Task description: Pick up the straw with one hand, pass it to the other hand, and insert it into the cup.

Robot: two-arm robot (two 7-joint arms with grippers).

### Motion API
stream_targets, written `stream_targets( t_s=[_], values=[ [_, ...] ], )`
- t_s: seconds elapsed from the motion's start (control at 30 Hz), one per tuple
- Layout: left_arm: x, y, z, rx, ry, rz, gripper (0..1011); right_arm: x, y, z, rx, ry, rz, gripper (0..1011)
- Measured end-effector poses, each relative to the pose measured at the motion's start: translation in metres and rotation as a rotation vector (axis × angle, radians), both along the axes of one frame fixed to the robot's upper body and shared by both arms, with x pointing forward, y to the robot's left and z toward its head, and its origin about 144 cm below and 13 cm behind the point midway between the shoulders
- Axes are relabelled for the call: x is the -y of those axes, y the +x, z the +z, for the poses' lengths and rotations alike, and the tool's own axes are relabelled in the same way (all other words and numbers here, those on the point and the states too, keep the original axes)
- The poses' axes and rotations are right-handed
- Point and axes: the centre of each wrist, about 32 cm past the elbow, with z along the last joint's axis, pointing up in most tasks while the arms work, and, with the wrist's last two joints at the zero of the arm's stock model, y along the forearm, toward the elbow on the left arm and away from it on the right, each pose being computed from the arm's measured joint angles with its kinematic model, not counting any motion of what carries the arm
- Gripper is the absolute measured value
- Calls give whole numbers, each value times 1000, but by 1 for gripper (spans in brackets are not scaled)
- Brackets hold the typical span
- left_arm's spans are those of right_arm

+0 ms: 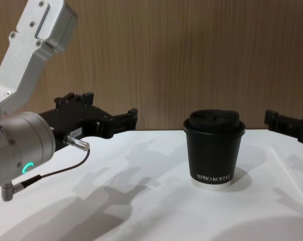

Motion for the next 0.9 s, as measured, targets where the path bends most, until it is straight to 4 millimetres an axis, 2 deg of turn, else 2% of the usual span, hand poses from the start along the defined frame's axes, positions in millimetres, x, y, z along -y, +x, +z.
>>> stream_targets(
  t_s=[0.9],
  values=[
    [0,0,0,0,0,0,1002,0,0,0,0,0,0,1001]
  ],
)
